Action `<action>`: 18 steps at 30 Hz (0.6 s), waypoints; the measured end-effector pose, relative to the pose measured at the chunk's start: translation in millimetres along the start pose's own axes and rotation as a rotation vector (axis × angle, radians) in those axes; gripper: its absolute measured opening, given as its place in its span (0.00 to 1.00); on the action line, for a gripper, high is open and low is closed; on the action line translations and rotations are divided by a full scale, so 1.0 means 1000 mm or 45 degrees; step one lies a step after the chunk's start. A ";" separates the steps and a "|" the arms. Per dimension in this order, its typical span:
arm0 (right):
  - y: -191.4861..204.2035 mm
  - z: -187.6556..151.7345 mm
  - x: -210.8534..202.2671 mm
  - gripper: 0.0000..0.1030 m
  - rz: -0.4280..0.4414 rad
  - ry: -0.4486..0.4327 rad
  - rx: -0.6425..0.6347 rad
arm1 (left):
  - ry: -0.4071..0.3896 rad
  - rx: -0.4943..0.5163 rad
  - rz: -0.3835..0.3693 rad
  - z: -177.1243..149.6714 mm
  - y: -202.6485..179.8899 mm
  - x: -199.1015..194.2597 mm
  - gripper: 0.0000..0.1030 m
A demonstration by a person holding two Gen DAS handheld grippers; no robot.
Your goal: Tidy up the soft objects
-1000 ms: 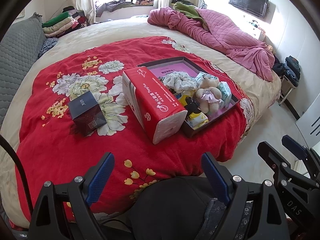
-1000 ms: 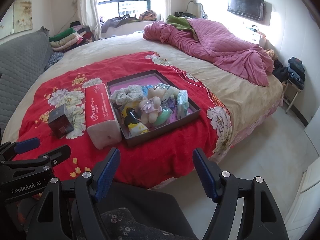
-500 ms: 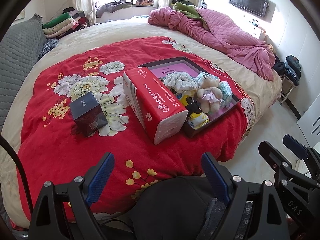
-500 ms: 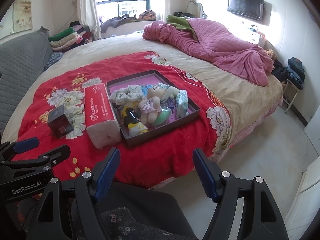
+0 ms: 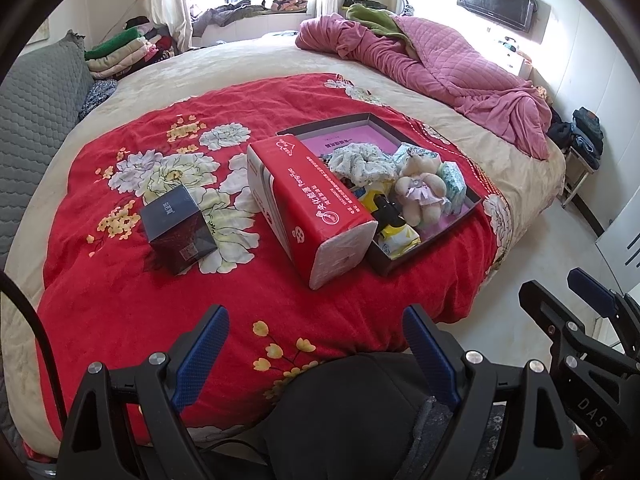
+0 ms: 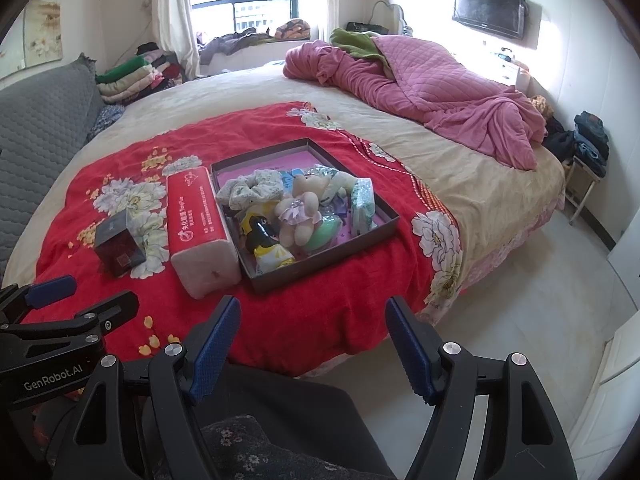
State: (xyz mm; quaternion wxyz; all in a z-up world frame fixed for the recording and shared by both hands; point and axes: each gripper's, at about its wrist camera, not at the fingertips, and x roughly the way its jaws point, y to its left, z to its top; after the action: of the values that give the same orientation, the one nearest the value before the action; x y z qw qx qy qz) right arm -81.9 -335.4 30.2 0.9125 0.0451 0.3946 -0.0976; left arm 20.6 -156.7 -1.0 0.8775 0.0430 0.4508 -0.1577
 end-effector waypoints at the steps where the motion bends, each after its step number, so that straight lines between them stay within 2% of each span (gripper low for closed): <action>1: 0.000 0.000 0.000 0.73 0.000 0.001 0.000 | -0.001 0.001 0.002 0.000 0.000 0.000 0.85; 18: -0.001 0.000 0.000 0.73 0.001 0.000 0.002 | 0.010 0.001 0.032 -0.001 0.000 0.001 0.85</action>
State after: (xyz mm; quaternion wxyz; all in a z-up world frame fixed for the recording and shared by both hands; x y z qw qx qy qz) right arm -82.4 -336.3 29.8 0.9125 0.0457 0.3946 -0.0977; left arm 20.6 -157.2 -2.2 0.8777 0.0494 0.4535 -0.1467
